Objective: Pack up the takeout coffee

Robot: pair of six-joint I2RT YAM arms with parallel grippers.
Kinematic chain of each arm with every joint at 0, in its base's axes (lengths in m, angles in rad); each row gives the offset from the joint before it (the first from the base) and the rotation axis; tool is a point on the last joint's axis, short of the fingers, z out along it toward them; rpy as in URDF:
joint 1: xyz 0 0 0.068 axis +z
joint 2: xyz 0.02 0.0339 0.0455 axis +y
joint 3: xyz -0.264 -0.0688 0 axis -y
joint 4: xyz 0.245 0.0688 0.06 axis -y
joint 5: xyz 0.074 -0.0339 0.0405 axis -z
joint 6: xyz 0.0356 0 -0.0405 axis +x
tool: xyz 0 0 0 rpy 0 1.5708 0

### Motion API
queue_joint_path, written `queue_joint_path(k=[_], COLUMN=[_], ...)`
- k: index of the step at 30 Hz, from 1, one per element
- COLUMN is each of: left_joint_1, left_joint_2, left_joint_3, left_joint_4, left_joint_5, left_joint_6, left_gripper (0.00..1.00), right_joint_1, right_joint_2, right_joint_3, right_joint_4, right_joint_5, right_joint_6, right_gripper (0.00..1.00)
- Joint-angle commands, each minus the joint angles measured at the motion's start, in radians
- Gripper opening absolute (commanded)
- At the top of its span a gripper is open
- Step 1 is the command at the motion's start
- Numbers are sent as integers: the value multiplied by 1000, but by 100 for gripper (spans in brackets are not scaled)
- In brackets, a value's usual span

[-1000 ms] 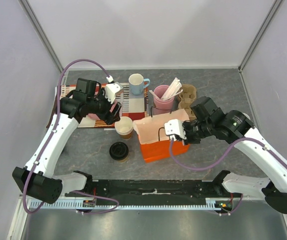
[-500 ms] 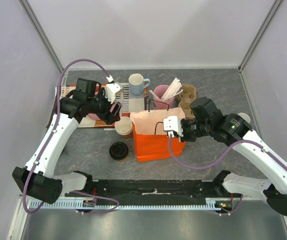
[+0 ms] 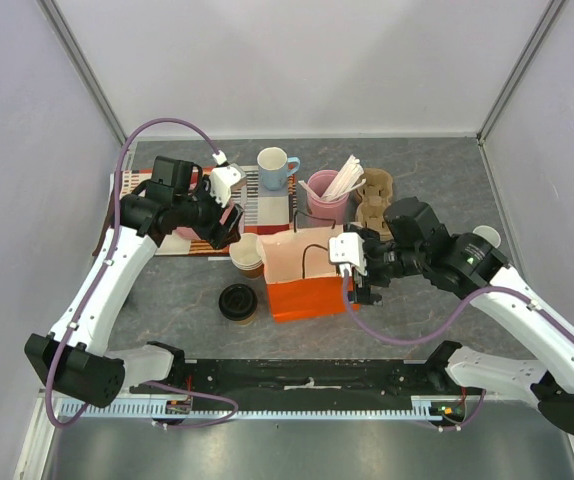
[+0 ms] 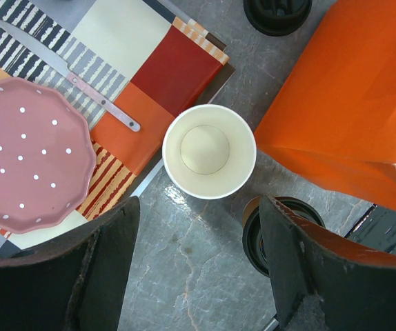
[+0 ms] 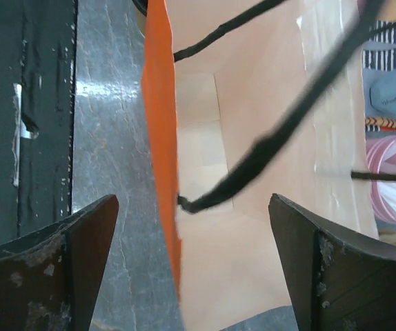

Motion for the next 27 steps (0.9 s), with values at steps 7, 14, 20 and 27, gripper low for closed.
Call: queue_joint_path(k=[7,14,20,27], left_joint_1=[4,4,3,3], left_joint_2=[-3,-6,-6,-17], left_joint_3=[54,62,82,65], left_joint_4=[17,10,-3,-3], left_joint_5=[-28,-36,-44,-44], left_joint_6=[-13,-11,-15,-10], left_gripper=[77,77,77,77], right_joint_1=[4,3,-35,-474], right_joint_2=[-25,14,106,175], right_joint_3=[199,365,440,357], right_joint_4=[210,383,415,427], right_joint_5=[-142,34,707,555], right_joint_6=[318,588,754,1016], right_gripper=[98,98,98,89])
